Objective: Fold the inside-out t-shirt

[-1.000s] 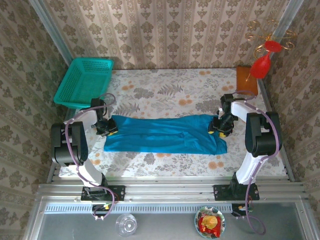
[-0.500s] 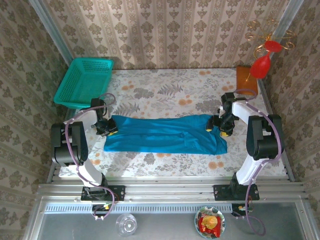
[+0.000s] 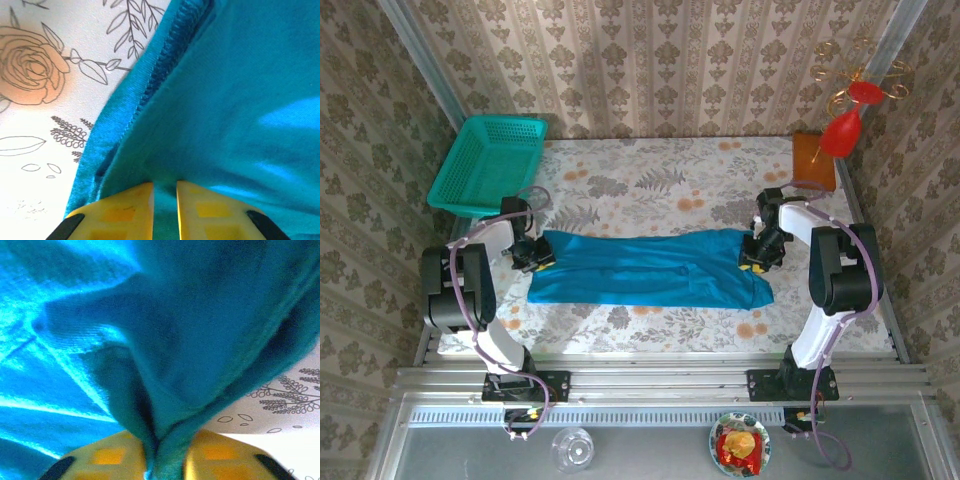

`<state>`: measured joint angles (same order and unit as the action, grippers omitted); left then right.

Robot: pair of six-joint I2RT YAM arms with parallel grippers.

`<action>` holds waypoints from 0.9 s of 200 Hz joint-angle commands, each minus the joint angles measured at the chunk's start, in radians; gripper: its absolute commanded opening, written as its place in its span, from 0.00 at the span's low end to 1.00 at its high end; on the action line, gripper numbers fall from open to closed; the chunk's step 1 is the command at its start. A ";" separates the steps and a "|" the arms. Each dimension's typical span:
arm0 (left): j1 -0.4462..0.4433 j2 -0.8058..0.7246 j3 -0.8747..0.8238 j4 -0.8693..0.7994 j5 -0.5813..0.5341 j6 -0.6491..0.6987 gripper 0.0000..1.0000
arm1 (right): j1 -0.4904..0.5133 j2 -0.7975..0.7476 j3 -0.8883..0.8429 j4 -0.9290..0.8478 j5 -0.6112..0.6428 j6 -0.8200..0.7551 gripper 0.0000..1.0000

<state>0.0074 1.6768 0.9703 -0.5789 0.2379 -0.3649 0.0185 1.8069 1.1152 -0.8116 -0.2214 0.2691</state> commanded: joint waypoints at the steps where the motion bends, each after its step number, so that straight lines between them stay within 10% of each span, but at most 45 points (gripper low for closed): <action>1: 0.010 -0.059 -0.011 -0.018 -0.006 0.015 0.21 | 0.005 -0.023 0.005 -0.023 -0.011 0.006 0.16; 82: 0.011 -0.079 -0.002 -0.043 -0.011 0.017 0.21 | -0.052 -0.027 0.030 -0.074 0.077 -0.025 0.00; 149: -0.014 -0.046 -0.016 -0.037 0.051 0.027 0.18 | -0.195 -0.009 0.157 -0.247 0.588 -0.016 0.00; 180: -0.069 -0.021 -0.029 0.019 0.145 -0.005 0.12 | -0.194 -0.031 0.184 -0.276 0.550 -0.019 0.00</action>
<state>-0.0223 1.6299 0.9680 -0.5930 0.2813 -0.3614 -0.1860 1.8053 1.2724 -0.9993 0.2550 0.2535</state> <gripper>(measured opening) 0.144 0.065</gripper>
